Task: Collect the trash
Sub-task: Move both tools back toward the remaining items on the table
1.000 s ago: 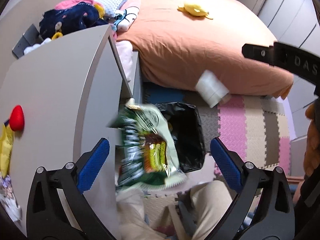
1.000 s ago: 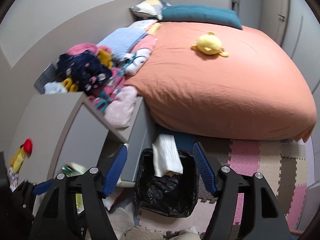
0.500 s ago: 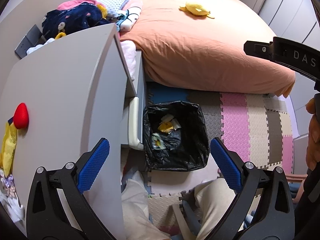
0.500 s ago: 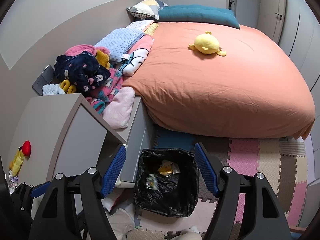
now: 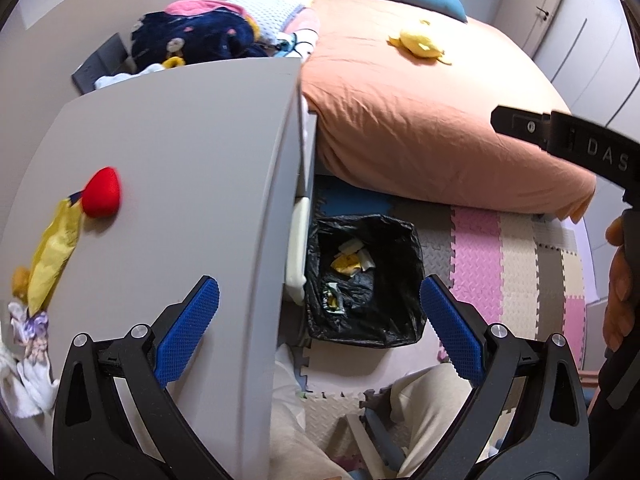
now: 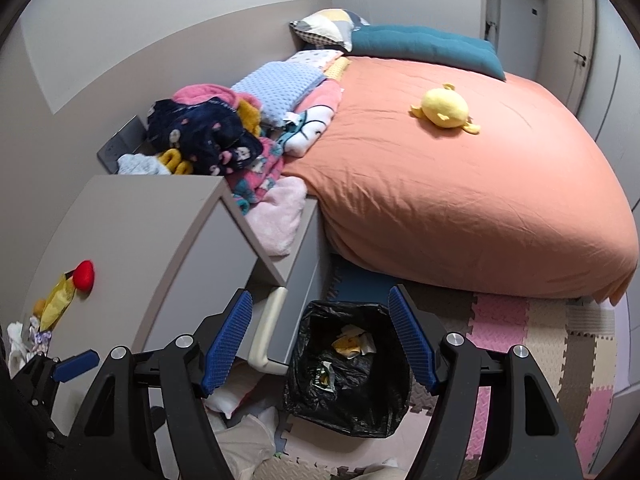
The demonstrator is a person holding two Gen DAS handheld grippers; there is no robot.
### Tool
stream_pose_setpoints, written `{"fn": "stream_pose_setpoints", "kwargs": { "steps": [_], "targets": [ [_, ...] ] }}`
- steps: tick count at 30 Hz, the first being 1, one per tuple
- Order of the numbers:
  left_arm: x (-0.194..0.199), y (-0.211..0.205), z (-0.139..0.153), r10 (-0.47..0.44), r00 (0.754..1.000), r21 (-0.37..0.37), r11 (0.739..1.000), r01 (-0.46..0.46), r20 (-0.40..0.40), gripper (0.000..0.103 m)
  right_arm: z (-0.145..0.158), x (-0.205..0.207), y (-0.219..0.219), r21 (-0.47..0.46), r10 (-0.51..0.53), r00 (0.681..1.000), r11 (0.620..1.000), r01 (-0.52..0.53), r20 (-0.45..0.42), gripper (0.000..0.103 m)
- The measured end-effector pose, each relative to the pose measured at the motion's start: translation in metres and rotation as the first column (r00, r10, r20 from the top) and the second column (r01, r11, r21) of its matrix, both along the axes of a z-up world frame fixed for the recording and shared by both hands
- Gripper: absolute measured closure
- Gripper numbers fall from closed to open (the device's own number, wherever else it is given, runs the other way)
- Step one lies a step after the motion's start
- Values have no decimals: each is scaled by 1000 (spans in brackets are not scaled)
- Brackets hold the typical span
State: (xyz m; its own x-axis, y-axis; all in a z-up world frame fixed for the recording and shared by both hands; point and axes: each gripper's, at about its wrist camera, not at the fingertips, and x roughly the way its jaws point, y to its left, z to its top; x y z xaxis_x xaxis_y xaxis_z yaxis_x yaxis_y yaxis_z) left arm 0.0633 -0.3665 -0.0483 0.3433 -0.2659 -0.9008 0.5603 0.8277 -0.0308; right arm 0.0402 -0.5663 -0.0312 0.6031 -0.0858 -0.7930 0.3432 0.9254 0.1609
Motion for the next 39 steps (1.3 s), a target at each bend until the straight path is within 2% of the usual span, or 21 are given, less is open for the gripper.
{"fn": "stream_pose_setpoints", "kwargs": {
  "steps": [12, 21, 28, 39],
  "targets": [
    [-2, 51, 19, 65, 997, -16, 998, -64, 48, 6, 16, 7, 49, -15, 76, 997, 997, -76, 34, 31],
    [5, 100, 29, 145, 987, -32, 989, -143, 66, 6, 15, 25, 92, -14, 148, 989, 989, -148, 18, 31],
    [13, 142, 34, 218, 973, -43, 976, -215, 71, 6, 18, 43, 131, -19, 207, 978, 978, -207, 17, 31],
    [25, 216, 44, 336, 938, -55, 942, -332, 90, 6, 18, 70, 186, -17, 277, 961, 961, -276, 12, 29]
  ]
}}
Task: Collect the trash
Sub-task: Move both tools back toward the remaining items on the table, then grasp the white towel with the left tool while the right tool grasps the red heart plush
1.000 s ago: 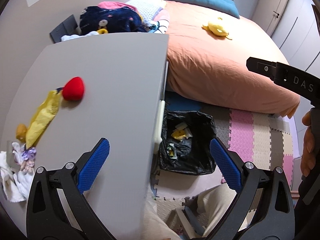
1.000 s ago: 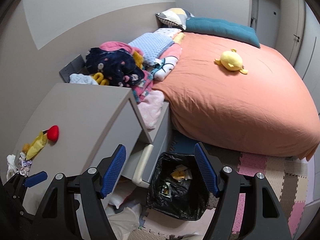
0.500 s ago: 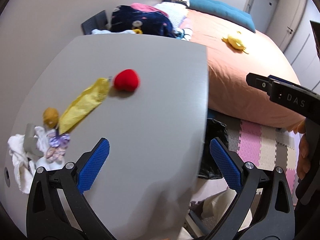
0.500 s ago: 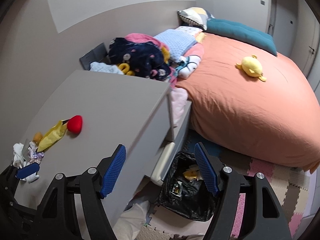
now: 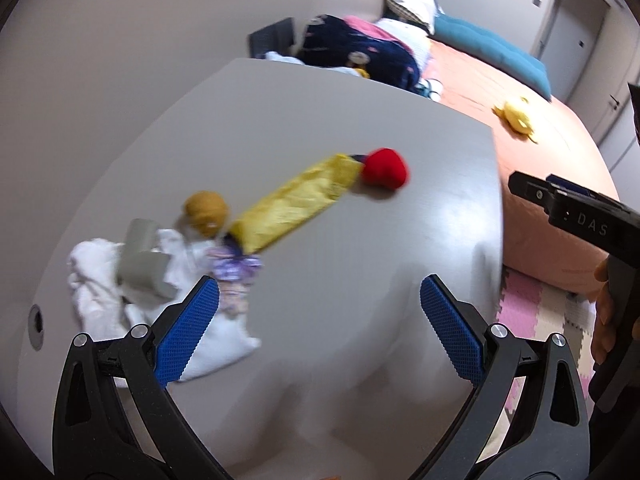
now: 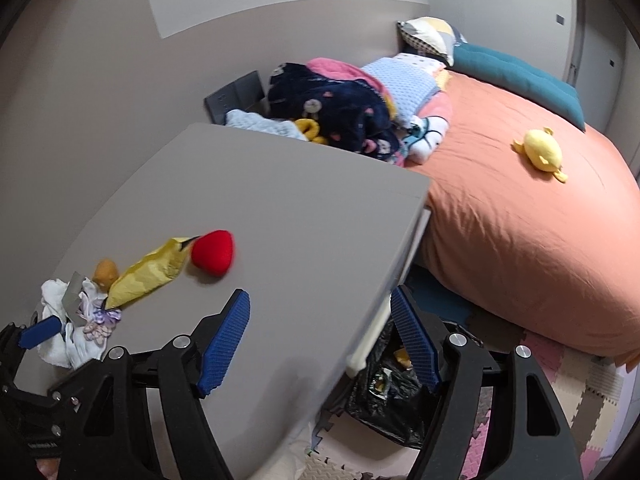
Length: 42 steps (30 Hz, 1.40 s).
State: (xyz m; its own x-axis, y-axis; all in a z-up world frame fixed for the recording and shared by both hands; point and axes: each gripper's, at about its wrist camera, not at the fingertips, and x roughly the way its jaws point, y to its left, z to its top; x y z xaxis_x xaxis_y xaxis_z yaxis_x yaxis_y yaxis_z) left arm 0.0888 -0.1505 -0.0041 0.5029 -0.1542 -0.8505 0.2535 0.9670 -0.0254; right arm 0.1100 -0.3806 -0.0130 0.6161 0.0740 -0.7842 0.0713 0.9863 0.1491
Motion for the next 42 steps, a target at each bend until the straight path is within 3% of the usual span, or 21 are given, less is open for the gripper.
{"fn": "stream_pose_setpoints", "kwargs": {
  "steps": [20, 31, 37, 42],
  "targets": [
    [32, 110, 3, 188, 982, -2, 982, -188, 7, 6, -30, 57, 77, -34, 113, 992, 993, -114, -51, 30],
    [47, 167, -15, 303, 952, -7, 953, -304, -29, 6, -57, 88, 96, -68, 117, 989, 990, -123, -93, 42],
    [51, 187, -32, 356, 933, -5, 934, -357, -62, 6, -61, 91, 102, -103, 114, 989, 987, -123, -90, 56],
    [47, 198, -38, 376, 924, -9, 926, -377, -67, 6, -61, 88, 99, -91, 107, 990, 989, -115, -86, 56]
  ]
}}
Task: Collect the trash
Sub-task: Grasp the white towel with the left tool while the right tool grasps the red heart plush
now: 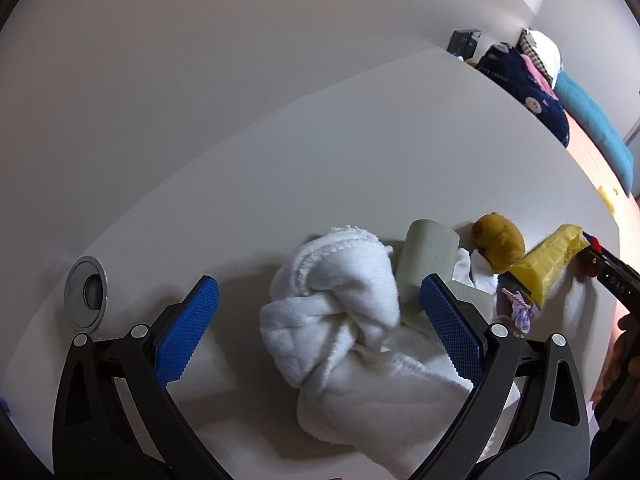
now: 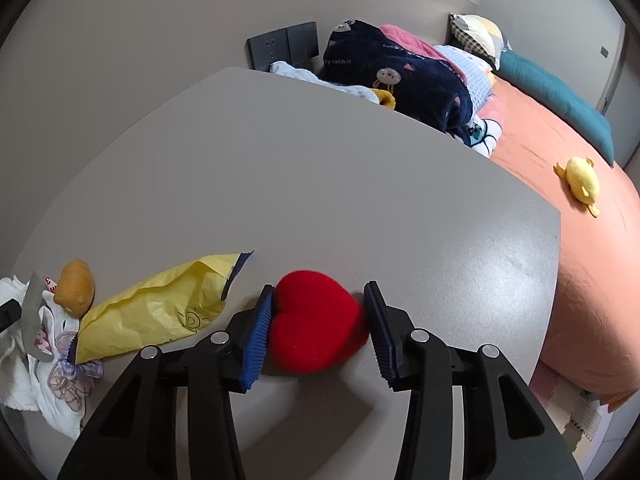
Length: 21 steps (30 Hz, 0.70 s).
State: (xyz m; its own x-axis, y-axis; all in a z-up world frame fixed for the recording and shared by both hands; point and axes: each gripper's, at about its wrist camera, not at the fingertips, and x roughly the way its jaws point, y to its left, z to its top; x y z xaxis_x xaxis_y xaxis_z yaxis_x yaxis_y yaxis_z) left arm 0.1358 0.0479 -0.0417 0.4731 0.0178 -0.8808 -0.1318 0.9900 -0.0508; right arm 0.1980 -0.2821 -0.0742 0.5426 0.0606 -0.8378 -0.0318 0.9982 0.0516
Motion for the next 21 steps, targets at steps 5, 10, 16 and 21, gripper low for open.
{"fn": "stream_pose_setpoints", "kwargs": {
  "steps": [5, 10, 16, 21],
  "targets": [
    [-13, 9, 3, 17, 1000, 24, 1000, -18, 20, 8, 1, -5, 0, 7, 6, 1000, 1000, -6, -2, 56],
    [-20, 14, 4, 27, 999, 2, 1000, -27, 36, 27, 5, -10, 1, 10, 9, 1000, 1000, -9, 4, 56],
    [-21, 15, 4, 23, 999, -44, 999, -22, 34, 57, 14, -17, -2, 18, 2, 1000, 1000, -2, 22, 57],
    [-31, 10, 20, 17, 997, -16, 1000, -15, 82, 58, 23, -23, -6, 23, 1, 999, 1000, -2, 39, 57]
  ]
}}
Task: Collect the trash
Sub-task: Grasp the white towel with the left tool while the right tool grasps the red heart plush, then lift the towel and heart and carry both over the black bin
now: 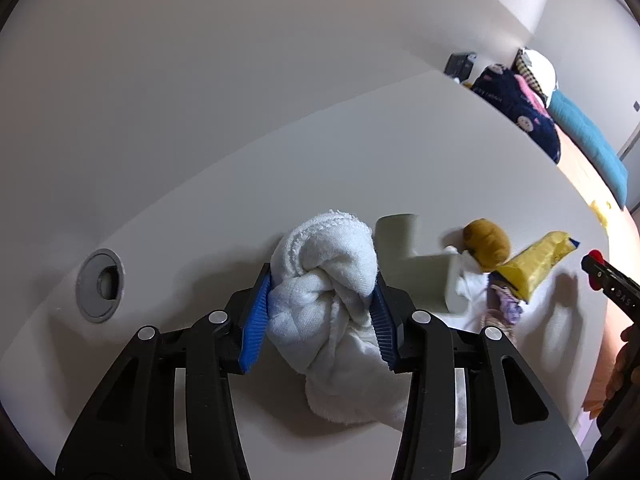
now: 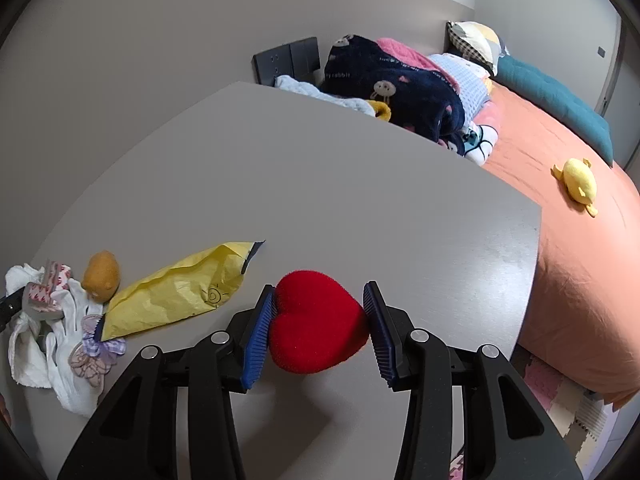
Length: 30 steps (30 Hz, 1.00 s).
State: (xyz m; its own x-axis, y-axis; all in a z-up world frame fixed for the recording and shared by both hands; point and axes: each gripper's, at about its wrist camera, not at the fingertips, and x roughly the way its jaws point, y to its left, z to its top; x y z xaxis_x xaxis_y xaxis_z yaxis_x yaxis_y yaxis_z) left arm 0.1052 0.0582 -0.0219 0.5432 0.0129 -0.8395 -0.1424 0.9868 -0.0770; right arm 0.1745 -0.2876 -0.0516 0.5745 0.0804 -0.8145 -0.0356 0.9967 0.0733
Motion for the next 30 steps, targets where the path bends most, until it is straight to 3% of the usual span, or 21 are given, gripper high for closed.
{"fn": "stream_pose_setpoints", "kwargs": {
  "steps": [13, 30],
  "targets": [
    [-31, -19, 38, -10, 997, 9, 1000, 9, 80, 58, 31, -34, -21, 27, -20, 998, 999, 18, 64, 57],
    [-56, -115, 52, -163, 979, 9, 987, 163, 119, 58, 65, -107, -81, 32, -65, 988, 998, 62, 142, 57]
  ]
}}
